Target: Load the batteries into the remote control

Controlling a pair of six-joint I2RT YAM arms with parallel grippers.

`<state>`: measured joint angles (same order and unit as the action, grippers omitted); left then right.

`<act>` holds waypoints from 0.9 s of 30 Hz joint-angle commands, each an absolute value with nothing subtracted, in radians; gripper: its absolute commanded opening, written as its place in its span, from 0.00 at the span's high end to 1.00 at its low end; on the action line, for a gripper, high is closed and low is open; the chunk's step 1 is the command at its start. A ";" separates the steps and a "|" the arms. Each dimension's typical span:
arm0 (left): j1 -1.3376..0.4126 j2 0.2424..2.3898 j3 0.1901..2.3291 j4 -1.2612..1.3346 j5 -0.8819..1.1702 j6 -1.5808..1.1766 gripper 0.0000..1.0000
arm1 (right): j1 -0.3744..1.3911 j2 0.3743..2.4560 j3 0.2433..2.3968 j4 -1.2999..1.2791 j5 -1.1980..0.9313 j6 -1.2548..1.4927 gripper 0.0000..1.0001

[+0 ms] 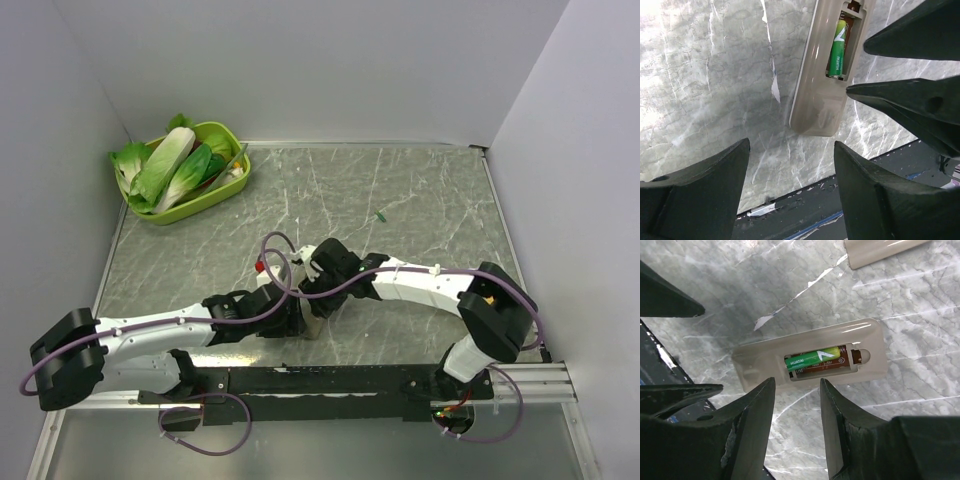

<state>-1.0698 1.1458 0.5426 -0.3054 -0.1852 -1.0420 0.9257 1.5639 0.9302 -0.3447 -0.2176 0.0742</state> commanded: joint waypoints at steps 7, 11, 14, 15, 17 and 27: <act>-1.065 1.126 0.535 -0.310 -0.195 -1.049 0.28 | 0.953 1.614 0.996 -0.341 -0.218 0.041 0.52; -1.065 1.134 0.538 -0.310 -0.192 -1.048 0.28 | 0.956 1.618 1.005 -0.341 -0.215 0.044 0.52; -1.065 1.140 0.540 -0.310 -0.189 -1.048 0.29 | 0.956 1.623 1.008 -0.342 -0.203 0.044 0.53; -1.065 1.143 0.540 -0.308 -0.189 -1.046 0.29 | 0.957 1.626 1.009 -0.345 -0.201 0.041 0.53; -1.065 1.149 0.543 -0.308 -0.184 -1.045 0.30 | 0.957 1.634 1.014 -0.345 -0.201 0.040 0.54; -1.065 1.183 0.554 -0.299 -0.172 -1.039 0.31 | 0.957 1.663 1.020 -0.350 -0.202 0.021 0.59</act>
<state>-1.0679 1.1629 0.5369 -0.3157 -0.1806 -1.0416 0.9493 1.6382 0.9768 -0.3550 -0.2043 0.0498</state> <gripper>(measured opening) 0.698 0.419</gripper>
